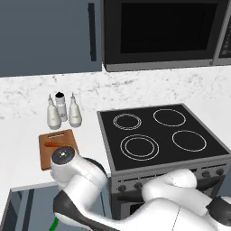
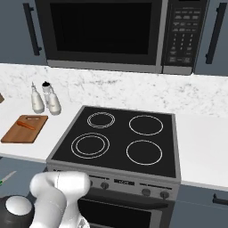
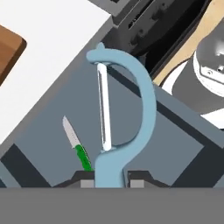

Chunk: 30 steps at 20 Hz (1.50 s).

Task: Place the appropriate cutting tool for cutting the carrot skin on the cutting board.

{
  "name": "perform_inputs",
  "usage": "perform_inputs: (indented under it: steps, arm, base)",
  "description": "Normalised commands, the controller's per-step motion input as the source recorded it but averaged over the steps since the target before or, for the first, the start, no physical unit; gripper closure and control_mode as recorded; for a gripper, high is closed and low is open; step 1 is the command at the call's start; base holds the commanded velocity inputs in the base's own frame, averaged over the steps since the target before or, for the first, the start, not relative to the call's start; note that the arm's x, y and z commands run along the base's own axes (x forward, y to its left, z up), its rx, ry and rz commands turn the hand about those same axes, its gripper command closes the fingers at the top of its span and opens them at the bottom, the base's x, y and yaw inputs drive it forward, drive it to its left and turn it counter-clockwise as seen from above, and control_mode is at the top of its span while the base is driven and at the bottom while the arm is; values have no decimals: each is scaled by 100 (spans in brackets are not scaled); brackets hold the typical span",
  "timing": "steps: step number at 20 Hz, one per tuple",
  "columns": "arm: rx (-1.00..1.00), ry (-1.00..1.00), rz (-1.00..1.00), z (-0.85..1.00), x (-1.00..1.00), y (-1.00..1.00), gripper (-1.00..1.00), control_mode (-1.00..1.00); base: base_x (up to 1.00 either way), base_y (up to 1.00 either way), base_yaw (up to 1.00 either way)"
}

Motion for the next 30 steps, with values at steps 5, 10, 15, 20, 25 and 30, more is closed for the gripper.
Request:
perform_inputs:
  steps: [5,10,15,20,25,30]
  arm:
    - [-10,4,-7,85,97,17,100,-100]
    - [-3,15,-2,17,100,45,100,-100]
    - [-1,18,0,-6,100,43,100,-100]
    - [-7,4,-1,-46,77,19,100,-100]
    - [-5,0,-2,-62,40,3,100,-100]
    - [0,1,-3,-42,52,0,100,-100]
  base:
    - [0,0,0]
    - [0,0,0]
    - [0,0,0]
    - [0,0,0]
    - [0,0,0]
    - [0,0,0]
